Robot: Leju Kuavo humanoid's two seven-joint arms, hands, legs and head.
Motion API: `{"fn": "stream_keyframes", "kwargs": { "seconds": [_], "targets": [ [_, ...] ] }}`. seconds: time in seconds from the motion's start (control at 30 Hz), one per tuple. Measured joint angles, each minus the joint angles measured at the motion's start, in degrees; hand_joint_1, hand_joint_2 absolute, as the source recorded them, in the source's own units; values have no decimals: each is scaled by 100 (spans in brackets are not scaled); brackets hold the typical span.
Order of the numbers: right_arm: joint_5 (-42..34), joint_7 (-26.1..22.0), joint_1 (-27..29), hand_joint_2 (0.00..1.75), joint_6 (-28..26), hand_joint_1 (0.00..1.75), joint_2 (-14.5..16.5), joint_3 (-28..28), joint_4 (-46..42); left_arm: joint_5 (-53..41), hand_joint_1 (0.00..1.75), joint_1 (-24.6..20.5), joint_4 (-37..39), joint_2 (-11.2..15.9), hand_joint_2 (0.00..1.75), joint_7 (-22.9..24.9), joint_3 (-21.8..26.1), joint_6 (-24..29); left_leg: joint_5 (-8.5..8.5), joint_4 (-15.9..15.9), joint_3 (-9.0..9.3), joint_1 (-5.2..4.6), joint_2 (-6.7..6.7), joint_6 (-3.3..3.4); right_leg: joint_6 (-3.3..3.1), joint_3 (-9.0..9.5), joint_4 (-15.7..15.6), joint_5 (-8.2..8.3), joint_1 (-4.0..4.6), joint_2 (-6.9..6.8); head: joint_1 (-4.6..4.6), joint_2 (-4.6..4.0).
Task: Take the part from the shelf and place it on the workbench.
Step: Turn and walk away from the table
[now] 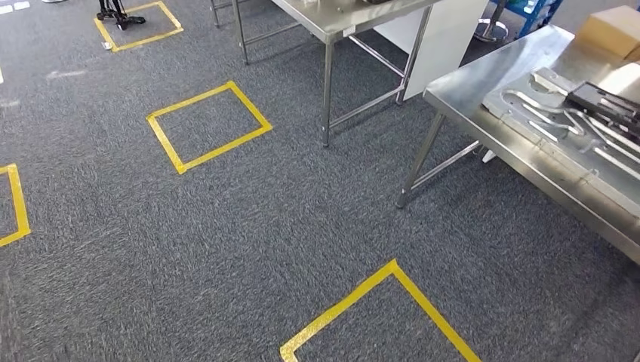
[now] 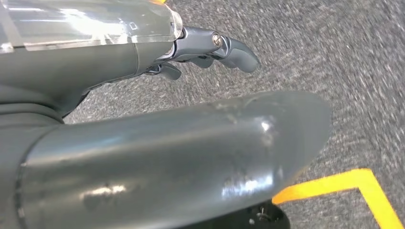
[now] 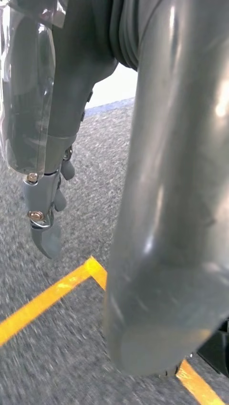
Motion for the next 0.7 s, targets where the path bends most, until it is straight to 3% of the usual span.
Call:
{"fn": "stream_keyframes", "kwargs": {
  "seconds": [0.03,0.1,0.13,0.17,0.23,0.27,0.3,0.37,0.5,0.53,0.57,0.67,0.7],
  "targets": [
    [0,2,10,0,4,0,-1,0,1,1,0,-5,0,-2,0,1,0,-1,17,-11,-3,0,-52,26,14,-153,325,-191,-10,166,13,0],
    [0,2,26,0,13,0,-1,0,4,1,0,-12,0,-3,0,2,0,-2,29,-9,-27,-18,-177,50,18,-542,1087,-523,-6,304,25,-1],
    [-1,2,31,0,16,0,-1,0,7,0,0,-10,0,-3,0,3,0,-3,31,-6,-31,-28,-251,54,12,-663,1300,-548,-4,318,24,-1],
    [-1,2,34,0,18,0,-1,0,9,-1,0,-6,0,-3,0,5,0,-3,31,0,-29,-37,-329,56,0,-682,1292,-449,-3,327,24,-1],
    [-1,2,41,0,20,0,-4,0,10,-1,0,-3,0,-5,0,7,0,-2,29,11,-15,-44,-489,52,-51,-426,668,5,0,450,25,-1],
    [-1,2,47,0,21,0,-13,0,10,-1,0,-7,0,-9,0,7,0,-2,29,20,-20,-49,-560,42,-89,-265,285,187,-1,617,24,-1],
    [-1,2,53,0,21,0,-22,0,10,0,0,-13,0,-13,0,6,0,-3,29,28,-28,-53,-612,31,-121,-146,-7,300,-3,778,22,-1],
    [-1,2,60,0,21,0,-37,0,10,1,0,-23,0,-19,0,6,0,-4,30,41,-51,-61,-660,11,-157,-79,-207,319,-8,990,16,-1],
    [1,2,55,0,20,0,-38,0,10,0,0,-28,0,-19,0,7,0,-3,33,50,-69,-51,-698,-13,-157,-74,-239,323,-1,954,20,-1],
    [1,2,47,0,19,0,-38,1,10,0,0,-26,0,-20,0,8,0,-3,42,45,-83,-36,-743,-42,-162,-72,-248,322,11,911,25,-1],
    [1,4,41,0,19,0,-38,1,10,-1,0,-20,0,-20,0,8,0,-4,-23,147,-147,-31,-653,-89,-202,-37,-296,336,10,787,15,-1],
    [1,11,54,0,30,0,-38,0,10,-1,0,-20,0,-21,0,8,0,-4,-582,1236,-691,-10,-205,-230,-332,72,-418,354,12,313,-19,-1],
    [1,13,58,0,34,0,-38,0,10,-1,0,-22,0,-21,0,8,0,-4,-693,1556,-844,10,-162,-255,-335,77,-412,338,21,213,-18,-1]
  ]
}}
